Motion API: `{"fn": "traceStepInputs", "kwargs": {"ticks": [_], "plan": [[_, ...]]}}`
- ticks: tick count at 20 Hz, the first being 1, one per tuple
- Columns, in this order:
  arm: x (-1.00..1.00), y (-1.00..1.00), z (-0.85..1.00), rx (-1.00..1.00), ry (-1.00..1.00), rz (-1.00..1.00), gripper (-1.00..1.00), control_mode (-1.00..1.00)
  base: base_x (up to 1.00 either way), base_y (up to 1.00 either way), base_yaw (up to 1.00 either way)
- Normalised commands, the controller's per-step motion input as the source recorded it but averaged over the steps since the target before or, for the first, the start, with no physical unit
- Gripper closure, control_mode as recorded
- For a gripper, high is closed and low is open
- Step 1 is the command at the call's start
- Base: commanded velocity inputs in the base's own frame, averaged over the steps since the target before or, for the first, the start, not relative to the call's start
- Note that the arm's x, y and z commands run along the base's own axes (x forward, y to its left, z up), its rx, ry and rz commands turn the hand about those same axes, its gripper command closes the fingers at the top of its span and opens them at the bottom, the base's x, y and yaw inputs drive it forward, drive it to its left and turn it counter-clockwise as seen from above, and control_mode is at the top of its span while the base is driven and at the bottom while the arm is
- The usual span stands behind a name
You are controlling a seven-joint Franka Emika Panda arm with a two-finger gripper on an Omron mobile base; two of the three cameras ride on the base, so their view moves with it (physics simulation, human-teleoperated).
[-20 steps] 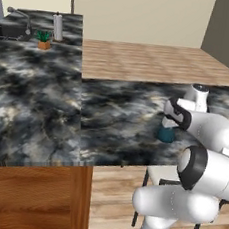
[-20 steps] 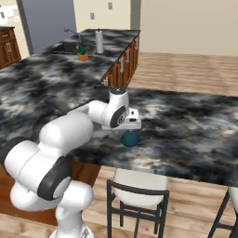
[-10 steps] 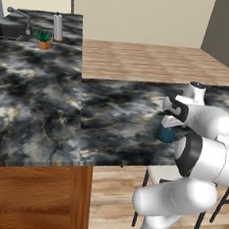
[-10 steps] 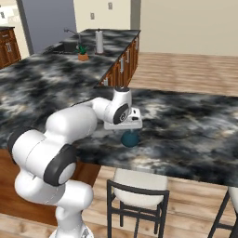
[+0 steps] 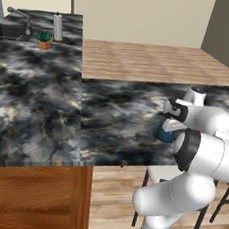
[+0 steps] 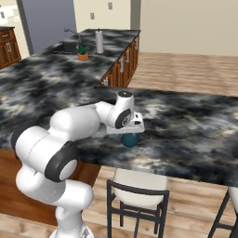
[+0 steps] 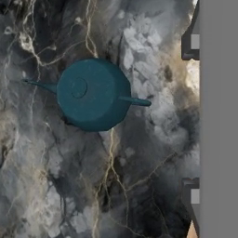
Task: Pick the teapot and strainer and place them in the sink. Then turn on the water.
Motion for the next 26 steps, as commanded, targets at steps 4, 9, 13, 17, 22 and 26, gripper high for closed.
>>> {"fn": "traceStepInputs", "kwargs": {"ticks": [4,9,13,17,22,26], "plan": [[0.00,-0.15,0.00,-0.02,0.00,0.00,-1.00,-1.00,0.00,0.00,0.00],[0.09,-0.04,0.00,0.00,0.00,0.00,-1.00,-1.00,0.00,0.00,0.00],[0.24,0.00,-0.05,0.00,0.00,0.00,-1.00,-1.00,0.00,0.00,0.00],[0.24,0.00,-0.10,0.00,0.00,0.00,-1.00,-1.00,0.00,0.00,0.00],[0.17,0.00,-0.12,-0.01,0.00,0.00,-1.00,-1.00,0.00,0.00,0.00],[0.05,0.00,-0.18,0.00,0.00,0.00,-1.00,-1.00,0.00,0.00,0.00]]}}
